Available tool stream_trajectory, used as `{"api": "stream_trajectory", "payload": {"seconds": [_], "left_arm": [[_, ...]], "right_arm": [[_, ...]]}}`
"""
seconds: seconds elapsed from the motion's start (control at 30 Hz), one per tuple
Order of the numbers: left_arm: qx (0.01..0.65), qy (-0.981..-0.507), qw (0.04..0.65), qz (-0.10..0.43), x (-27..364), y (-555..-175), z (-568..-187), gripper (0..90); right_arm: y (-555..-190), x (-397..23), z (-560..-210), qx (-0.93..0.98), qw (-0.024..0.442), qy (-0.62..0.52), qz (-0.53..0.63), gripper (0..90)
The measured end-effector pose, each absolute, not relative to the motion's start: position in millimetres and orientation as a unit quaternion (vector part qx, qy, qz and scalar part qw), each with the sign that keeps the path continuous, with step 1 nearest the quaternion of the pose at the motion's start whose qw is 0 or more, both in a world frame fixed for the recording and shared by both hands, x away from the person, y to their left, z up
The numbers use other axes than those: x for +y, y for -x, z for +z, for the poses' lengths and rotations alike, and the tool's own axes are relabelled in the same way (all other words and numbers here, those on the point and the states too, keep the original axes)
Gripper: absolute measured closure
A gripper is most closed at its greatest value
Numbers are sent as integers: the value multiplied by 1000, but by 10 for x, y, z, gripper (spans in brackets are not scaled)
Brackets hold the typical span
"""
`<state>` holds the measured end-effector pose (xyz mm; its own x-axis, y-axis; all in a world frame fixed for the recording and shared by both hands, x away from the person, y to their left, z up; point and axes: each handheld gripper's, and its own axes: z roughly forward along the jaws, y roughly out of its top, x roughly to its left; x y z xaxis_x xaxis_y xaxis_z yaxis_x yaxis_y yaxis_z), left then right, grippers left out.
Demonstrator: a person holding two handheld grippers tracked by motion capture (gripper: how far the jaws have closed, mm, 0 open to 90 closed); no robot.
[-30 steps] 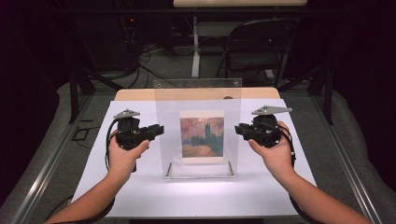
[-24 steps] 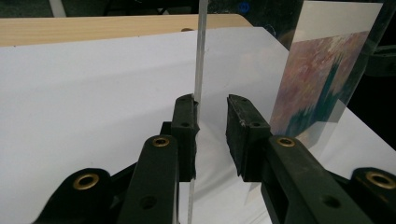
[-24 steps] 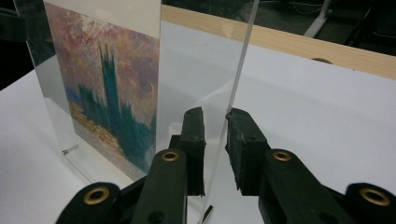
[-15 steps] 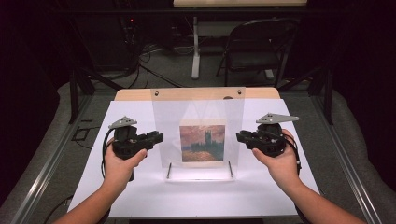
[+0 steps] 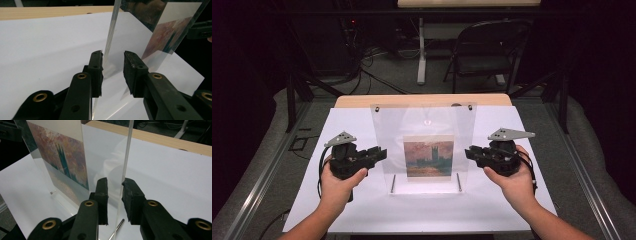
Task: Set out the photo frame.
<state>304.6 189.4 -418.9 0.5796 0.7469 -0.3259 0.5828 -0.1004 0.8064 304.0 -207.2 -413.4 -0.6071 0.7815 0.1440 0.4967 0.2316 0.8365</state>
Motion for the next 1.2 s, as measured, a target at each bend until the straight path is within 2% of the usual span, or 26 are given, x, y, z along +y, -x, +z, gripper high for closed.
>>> {"api": "stream_trajectory", "payload": {"seconds": [0.4,0.57,0.67,0.83,1.07,1.2], "left_arm": [[449,-737,499,74,1911,-3059,-4194,674],[444,-736,506,68,1900,-3044,-4203,586],[445,-735,508,63,1890,-3032,-4217,519],[440,-734,509,96,1902,-2996,-4245,382],[443,-738,494,119,2004,-2947,-4329,351],[453,-726,505,107,2106,-2895,-4400,351]], "right_arm": [[-3076,-2101,-4164,767,139,-407,476,708],[-3062,-2075,-4169,773,142,-398,473,628],[-3051,-2072,-4188,772,139,-397,477,526],[-3039,-2094,-4217,767,146,-398,483,397],[-3030,-2215,-4265,755,144,-411,491,336],[-2979,-2294,-4320,748,157,-415,493,335]]}}
